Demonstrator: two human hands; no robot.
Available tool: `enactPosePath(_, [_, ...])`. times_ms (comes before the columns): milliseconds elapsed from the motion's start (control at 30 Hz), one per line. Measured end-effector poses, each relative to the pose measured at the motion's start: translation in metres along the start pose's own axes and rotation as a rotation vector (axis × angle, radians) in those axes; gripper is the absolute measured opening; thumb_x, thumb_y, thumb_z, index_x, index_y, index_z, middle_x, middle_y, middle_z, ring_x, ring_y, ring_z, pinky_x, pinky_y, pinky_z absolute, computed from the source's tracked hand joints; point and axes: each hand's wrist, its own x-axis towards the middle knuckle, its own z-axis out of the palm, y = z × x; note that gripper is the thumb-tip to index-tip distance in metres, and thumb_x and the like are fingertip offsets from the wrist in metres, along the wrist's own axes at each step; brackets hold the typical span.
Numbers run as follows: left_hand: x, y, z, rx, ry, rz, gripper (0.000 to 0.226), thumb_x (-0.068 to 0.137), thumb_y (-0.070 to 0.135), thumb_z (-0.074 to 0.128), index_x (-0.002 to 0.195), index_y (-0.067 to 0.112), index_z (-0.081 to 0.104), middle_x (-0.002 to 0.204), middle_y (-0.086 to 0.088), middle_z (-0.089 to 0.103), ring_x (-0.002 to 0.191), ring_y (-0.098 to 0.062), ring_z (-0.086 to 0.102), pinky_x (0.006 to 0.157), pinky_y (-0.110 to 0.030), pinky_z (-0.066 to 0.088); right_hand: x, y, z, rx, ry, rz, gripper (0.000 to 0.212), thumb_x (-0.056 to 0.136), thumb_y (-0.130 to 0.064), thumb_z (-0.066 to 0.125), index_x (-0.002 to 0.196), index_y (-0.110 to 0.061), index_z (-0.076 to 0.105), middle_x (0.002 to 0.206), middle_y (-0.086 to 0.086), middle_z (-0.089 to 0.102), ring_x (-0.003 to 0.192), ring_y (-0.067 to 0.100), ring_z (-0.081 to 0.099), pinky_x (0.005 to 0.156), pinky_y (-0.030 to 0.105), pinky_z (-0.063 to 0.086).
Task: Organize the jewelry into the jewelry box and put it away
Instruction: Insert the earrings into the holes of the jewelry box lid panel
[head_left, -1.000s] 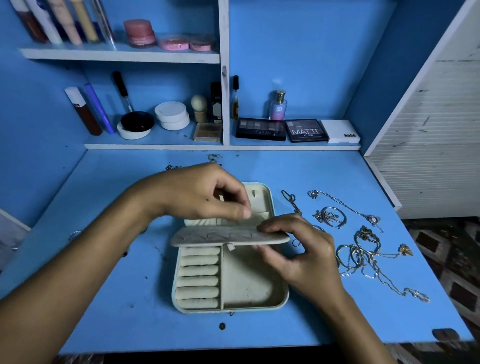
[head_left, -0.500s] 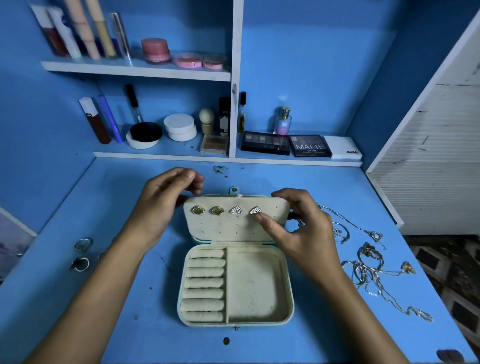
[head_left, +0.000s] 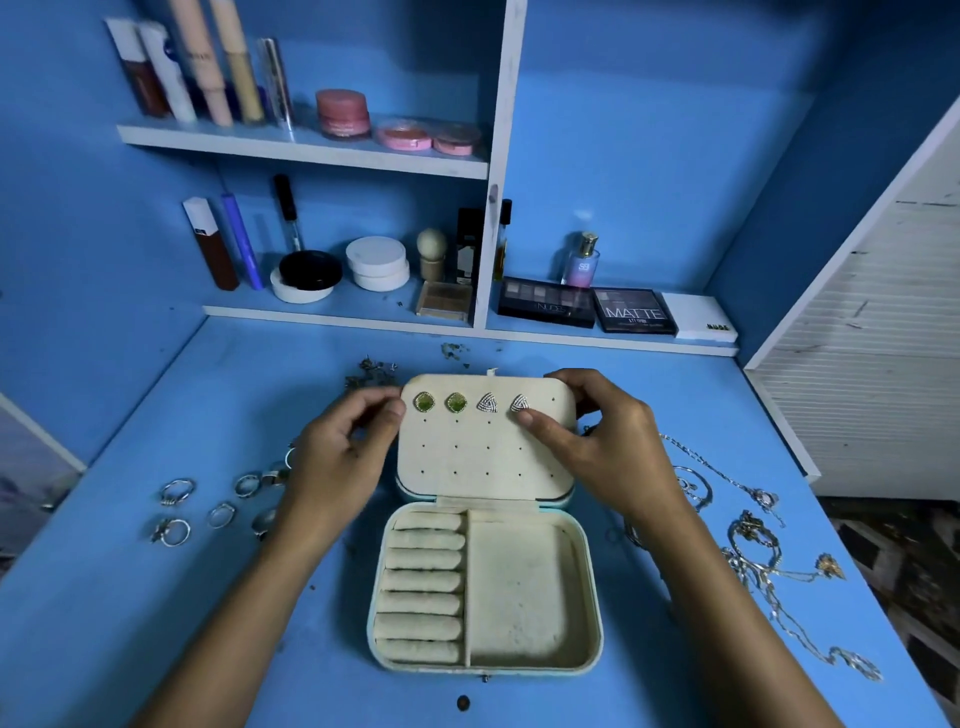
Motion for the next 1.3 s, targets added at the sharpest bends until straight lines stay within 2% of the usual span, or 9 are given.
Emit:
enactPosePath(133, [-0.004, -0.008, -0.001, 0.254, 0.01, 0.087, 0.012, 0.094, 0.024, 0.066, 0.104, 0.024, 0.071, 0.099, 0.015, 0.07, 0.088, 0.001, 0.062, 0.074, -0.013, 0.045, 0.005, 0.005, 0.002, -0.054, -0.04, 0.059, 0.039, 0.078, -0.057, 0.072, 0.105, -0.028, 0.068, 0.085, -0.015, 0.065, 0.084, 0.0, 0.059, 0.068, 0.011, 0.046])
enactPosePath(200, [-0.006, -0.01, 0.0, 0.318, 0.0, 0.128, 0.019, 0.091, 0.034, 0.063, 0.104, 0.023, 0.072, 0.097, 0.013, 0.068, 0.088, -0.003, 0.061, 0.073, -0.016, 0.045, 0.006, 0.009, 0.004, -0.095, -0.029, 0.07, 0.026, 0.089, -0.046, 0.068, 0.102, -0.024, 0.07, 0.087, -0.013, 0.066, 0.081, 0.004, 0.06, 0.07, 0.019, 0.046])
enactPosePath(333, [-0.007, -0.011, 0.004, 0.402, 0.018, 0.168, 0.027, 0.088, 0.036, 0.057, 0.101, 0.019, 0.073, 0.092, 0.01, 0.065, 0.082, -0.006, 0.059, 0.071, -0.008, 0.04, 0.01, 0.015, 0.011, -0.174, -0.012, 0.068, 0.02, 0.098, -0.034, 0.058, 0.098, -0.02, 0.072, 0.097, -0.004, 0.065, 0.084, 0.013, 0.058, 0.075, 0.024, 0.04])
enactPosePath(500, [-0.008, -0.013, 0.005, 0.452, 0.01, 0.185, 0.027, 0.089, 0.032, 0.056, 0.102, 0.015, 0.073, 0.093, 0.007, 0.064, 0.082, -0.004, 0.054, 0.073, -0.002, 0.035, 0.015, 0.021, 0.015, -0.247, -0.055, 0.11, 0.022, 0.1, -0.023, 0.052, 0.1, -0.014, 0.072, 0.098, 0.003, 0.06, 0.084, 0.017, 0.054, 0.071, 0.022, 0.033])
enactPosePath(733, [-0.008, -0.014, 0.008, 0.452, 0.006, 0.185, 0.03, 0.09, 0.032, 0.053, 0.104, 0.013, 0.071, 0.094, 0.004, 0.064, 0.083, -0.006, 0.054, 0.073, -0.015, 0.037, 0.025, 0.02, 0.016, -0.308, -0.072, 0.078, 0.024, 0.098, -0.018, 0.051, 0.082, -0.021, 0.068, 0.086, -0.002, 0.055, 0.078, 0.019, 0.05, 0.066, 0.024, 0.029])
enactPosePath(933, [-0.009, -0.013, 0.009, 0.436, 0.022, 0.203, 0.028, 0.09, 0.029, 0.055, 0.103, 0.01, 0.073, 0.091, 0.003, 0.063, 0.079, -0.004, 0.052, 0.071, -0.001, 0.034, 0.047, 0.005, 0.027, -0.313, -0.032, -0.061, 0.018, 0.096, -0.016, 0.057, 0.097, -0.015, 0.075, 0.098, 0.005, 0.068, 0.085, 0.022, 0.059, 0.073, 0.028, 0.041])
enactPosePath(1067, [-0.009, -0.014, 0.008, 0.425, 0.04, 0.216, 0.027, 0.089, 0.026, 0.058, 0.102, 0.009, 0.074, 0.088, 0.003, 0.064, 0.076, -0.006, 0.053, 0.069, 0.0, 0.034, 0.068, -0.013, 0.041, -0.311, -0.093, -0.203, 0.015, 0.096, -0.021, 0.061, 0.093, -0.015, 0.075, 0.093, 0.0, 0.071, 0.082, 0.017, 0.061, 0.073, 0.029, 0.048])
enactPosePath(1200, [-0.009, -0.013, 0.008, 0.427, 0.053, 0.232, 0.025, 0.089, 0.025, 0.06, 0.101, 0.009, 0.075, 0.084, 0.003, 0.064, 0.073, -0.004, 0.051, 0.068, 0.0, 0.033, 0.091, -0.026, 0.058, -0.321, -0.241, -0.252, 0.015, 0.096, -0.018, 0.061, 0.094, -0.017, 0.075, 0.085, -0.007, 0.071, 0.072, 0.009, 0.057, 0.07, 0.023, 0.043])
enactPosePath(1300, [-0.008, -0.013, 0.008, 0.422, 0.059, 0.229, 0.026, 0.089, 0.025, 0.06, 0.101, 0.008, 0.076, 0.084, 0.001, 0.065, 0.071, -0.003, 0.05, 0.068, 0.001, 0.033, 0.103, -0.033, 0.073, -0.363, -0.377, -0.263, 0.013, 0.095, -0.021, 0.064, 0.099, -0.019, 0.076, 0.091, -0.005, 0.073, 0.076, 0.009, 0.056, 0.076, 0.021, 0.045])
